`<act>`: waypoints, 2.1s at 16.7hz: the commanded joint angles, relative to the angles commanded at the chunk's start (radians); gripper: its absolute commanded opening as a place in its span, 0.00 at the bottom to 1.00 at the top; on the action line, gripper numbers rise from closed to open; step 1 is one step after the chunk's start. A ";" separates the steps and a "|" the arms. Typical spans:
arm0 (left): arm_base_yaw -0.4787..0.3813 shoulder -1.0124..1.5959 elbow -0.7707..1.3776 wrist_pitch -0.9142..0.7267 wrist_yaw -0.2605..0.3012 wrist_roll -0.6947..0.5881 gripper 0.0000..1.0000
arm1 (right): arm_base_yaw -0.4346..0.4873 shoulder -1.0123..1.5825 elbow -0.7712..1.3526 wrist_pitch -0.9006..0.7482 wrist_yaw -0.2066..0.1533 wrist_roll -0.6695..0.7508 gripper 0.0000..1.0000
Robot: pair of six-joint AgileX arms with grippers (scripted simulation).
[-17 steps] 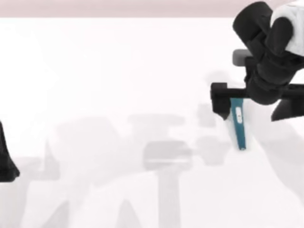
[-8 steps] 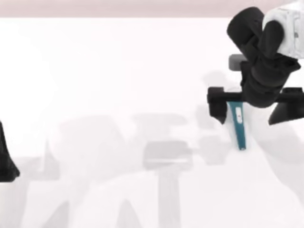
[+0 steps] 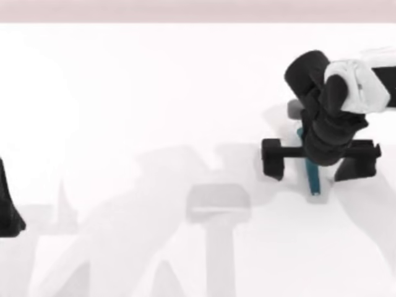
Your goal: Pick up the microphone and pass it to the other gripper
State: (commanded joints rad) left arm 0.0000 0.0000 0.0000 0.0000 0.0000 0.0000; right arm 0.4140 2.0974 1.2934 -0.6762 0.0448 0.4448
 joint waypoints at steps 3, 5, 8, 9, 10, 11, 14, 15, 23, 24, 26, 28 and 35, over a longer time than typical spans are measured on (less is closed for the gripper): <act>0.000 0.000 0.000 0.000 0.000 0.000 1.00 | 0.000 0.014 -0.011 0.021 0.000 0.000 1.00; 0.000 0.000 0.000 0.000 0.000 0.000 1.00 | 0.000 0.014 -0.011 0.021 0.000 0.000 1.00; 0.000 0.000 0.000 0.000 0.000 0.000 1.00 | 0.000 0.014 -0.011 0.021 0.000 0.000 0.77; 0.000 0.000 0.000 0.000 0.000 0.000 1.00 | 0.000 0.014 -0.011 0.021 0.000 0.000 0.70; 0.000 0.000 0.000 0.000 0.000 0.000 1.00 | 0.000 0.014 -0.011 0.021 0.000 0.000 0.62; 0.000 0.000 0.000 0.000 0.000 0.000 1.00 | 0.000 0.014 -0.011 0.021 0.000 0.000 0.55; 0.000 0.000 0.000 0.000 0.000 0.000 1.00 | 0.000 0.014 -0.011 0.021 0.000 0.000 0.32; 0.000 0.000 0.000 0.000 0.000 0.000 1.00 | 0.000 0.014 -0.011 0.021 0.000 0.000 0.25; 0.000 0.000 0.000 0.000 0.000 0.000 1.00 | 0.000 0.014 -0.011 0.021 0.000 0.000 0.00; 0.000 0.000 0.000 0.000 0.000 0.000 1.00 | 0.000 0.014 -0.011 0.021 0.000 0.000 0.00; 0.000 0.000 0.000 0.000 0.000 0.000 1.00 | 0.000 0.014 -0.011 0.021 0.000 0.000 0.00; 0.000 0.000 0.000 0.000 0.000 0.000 1.00 | 0.001 -0.046 0.012 -0.005 0.022 -0.015 0.00; 0.000 0.000 0.000 0.000 0.000 0.000 1.00 | 0.004 -0.103 -0.052 0.273 -0.061 -0.093 0.00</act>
State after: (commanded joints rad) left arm 0.0000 0.0000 0.0000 0.0000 0.0000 0.0000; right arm 0.4180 1.9939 1.2418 -0.4029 -0.0163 0.3523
